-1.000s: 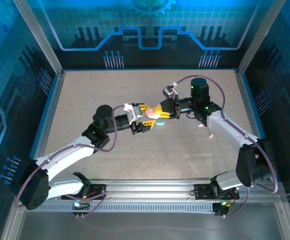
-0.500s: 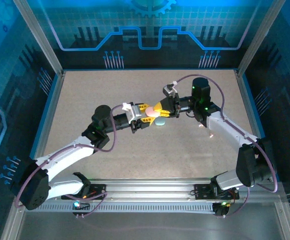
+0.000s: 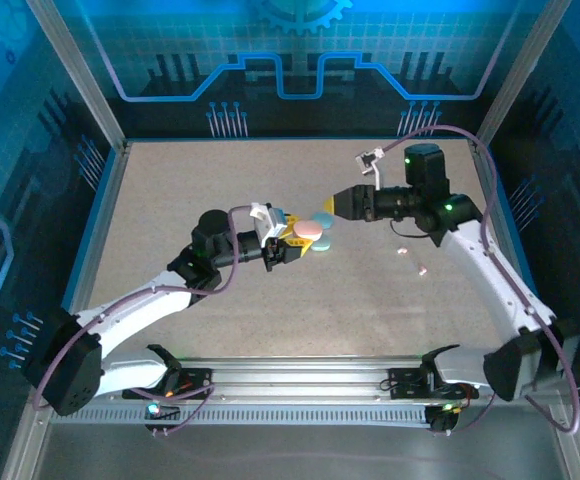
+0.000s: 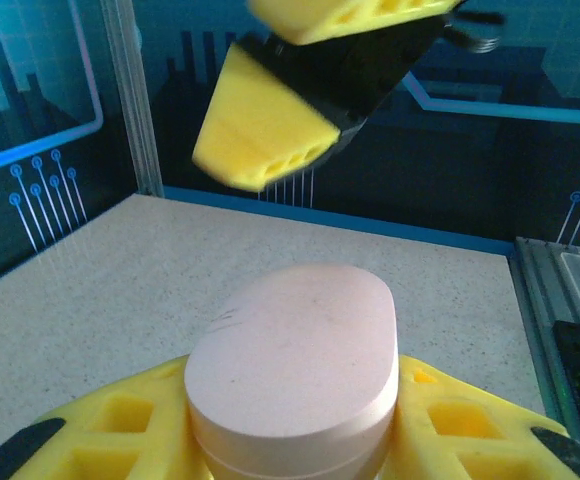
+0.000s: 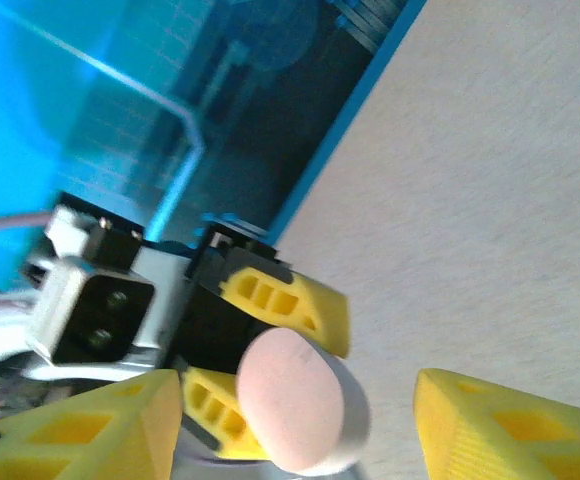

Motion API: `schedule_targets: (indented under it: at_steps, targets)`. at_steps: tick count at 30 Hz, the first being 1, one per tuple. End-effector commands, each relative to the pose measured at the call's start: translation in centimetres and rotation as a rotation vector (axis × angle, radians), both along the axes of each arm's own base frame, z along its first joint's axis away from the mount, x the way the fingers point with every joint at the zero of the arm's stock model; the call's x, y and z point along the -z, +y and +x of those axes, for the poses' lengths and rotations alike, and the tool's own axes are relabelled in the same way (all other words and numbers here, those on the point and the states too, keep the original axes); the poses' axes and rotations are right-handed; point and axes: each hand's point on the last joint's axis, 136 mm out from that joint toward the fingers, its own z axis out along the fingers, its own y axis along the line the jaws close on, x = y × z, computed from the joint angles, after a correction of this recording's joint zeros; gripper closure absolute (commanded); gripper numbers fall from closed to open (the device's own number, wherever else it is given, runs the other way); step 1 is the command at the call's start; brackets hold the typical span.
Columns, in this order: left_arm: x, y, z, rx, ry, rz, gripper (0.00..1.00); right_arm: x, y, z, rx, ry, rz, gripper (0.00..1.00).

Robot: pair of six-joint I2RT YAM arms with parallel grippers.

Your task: Insert the wireless bluetooth earbuds into the charging case

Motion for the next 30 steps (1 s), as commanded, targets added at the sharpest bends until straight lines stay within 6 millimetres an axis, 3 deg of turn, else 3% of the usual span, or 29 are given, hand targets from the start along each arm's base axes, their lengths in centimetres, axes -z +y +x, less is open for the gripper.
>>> schedule_targets:
  at_steps: [1, 5, 8, 15, 21, 30]
  targets:
    - [-0.8, -0.5, -0.3, 0.036, 0.046, -0.037, 0.74, 2.2, -1.3, -0.2, -0.019, -0.385, -0.257, 0.38]
    - [-1.0, -0.9, -0.5, 0.069, 0.049, -0.048, 0.73, 3.0, -0.3, -1.9, -0.145, -0.686, -0.353, 0.38]
    - [-1.1, -1.1, -0.6, 0.086, 0.043, -0.055, 0.73, 3.6, 0.2, -2.5, -0.199, -0.776, -0.422, 0.39]
    - [-1.4, -1.5, -0.6, 0.109, 0.035, -0.063, 0.72, 4.0, 1.2, -3.0, -0.257, -0.77, -0.414, 0.4]
    - [-1.7, -1.6, -0.9, 0.127, 0.03, -0.06, 0.72, 5.0, 1.3, -2.1, -0.24, -0.764, -0.463, 0.42]
    - [-1.0, -1.8, -1.9, 0.179, 0.019, -0.002, 0.72, 3.4, 0.6, -0.7, -0.132, -0.688, -0.404, 0.49]
